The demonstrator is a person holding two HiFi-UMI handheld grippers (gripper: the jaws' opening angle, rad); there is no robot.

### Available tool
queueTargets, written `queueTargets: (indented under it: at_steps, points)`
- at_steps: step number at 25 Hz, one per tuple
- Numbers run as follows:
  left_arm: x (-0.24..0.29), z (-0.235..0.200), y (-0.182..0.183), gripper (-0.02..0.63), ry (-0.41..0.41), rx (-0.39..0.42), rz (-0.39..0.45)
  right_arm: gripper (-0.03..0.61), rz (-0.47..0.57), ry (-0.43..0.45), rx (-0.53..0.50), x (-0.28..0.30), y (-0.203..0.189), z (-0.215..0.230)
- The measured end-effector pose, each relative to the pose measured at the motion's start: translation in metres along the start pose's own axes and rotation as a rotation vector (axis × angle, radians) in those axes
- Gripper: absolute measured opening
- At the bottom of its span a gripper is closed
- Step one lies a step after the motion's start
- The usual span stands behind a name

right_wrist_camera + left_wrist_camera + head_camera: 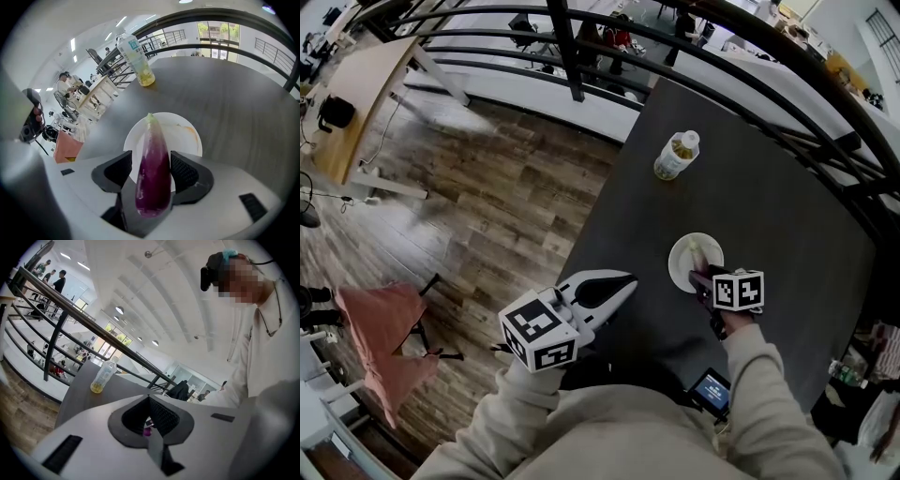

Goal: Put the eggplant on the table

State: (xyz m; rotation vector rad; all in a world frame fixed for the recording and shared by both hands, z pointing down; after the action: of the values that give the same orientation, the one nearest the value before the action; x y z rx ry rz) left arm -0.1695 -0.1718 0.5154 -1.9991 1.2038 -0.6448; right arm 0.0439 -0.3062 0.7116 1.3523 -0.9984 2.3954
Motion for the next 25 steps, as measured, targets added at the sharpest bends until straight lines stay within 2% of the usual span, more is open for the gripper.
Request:
queueTargets:
  at_steps: [17, 25]
  points:
    - [-0.002, 0.006, 0.004, 0.005, -0.029, 0.016, -0.027, 0.268, 0.057, 0.045, 0.056, -0.010, 0.005, -0.002]
    - [-0.002, 0.013, 0.004, 0.005, -0.069, 0.042, -0.049, 0.270, 0.105, 0.068, 0.091, -0.024, 0.001, -0.003]
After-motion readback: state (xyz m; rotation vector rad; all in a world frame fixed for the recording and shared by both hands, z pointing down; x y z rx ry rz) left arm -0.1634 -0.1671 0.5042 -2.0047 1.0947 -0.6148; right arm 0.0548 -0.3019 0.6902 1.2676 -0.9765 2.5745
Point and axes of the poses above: the fingertips, and each gripper's own axes: x forward along the fingers, z to its right, y out of its top, the point moved 5 cm from there along -x, backward along the fingers, and after that the axes turned 13 degrees about z, right-handed, at the moved point
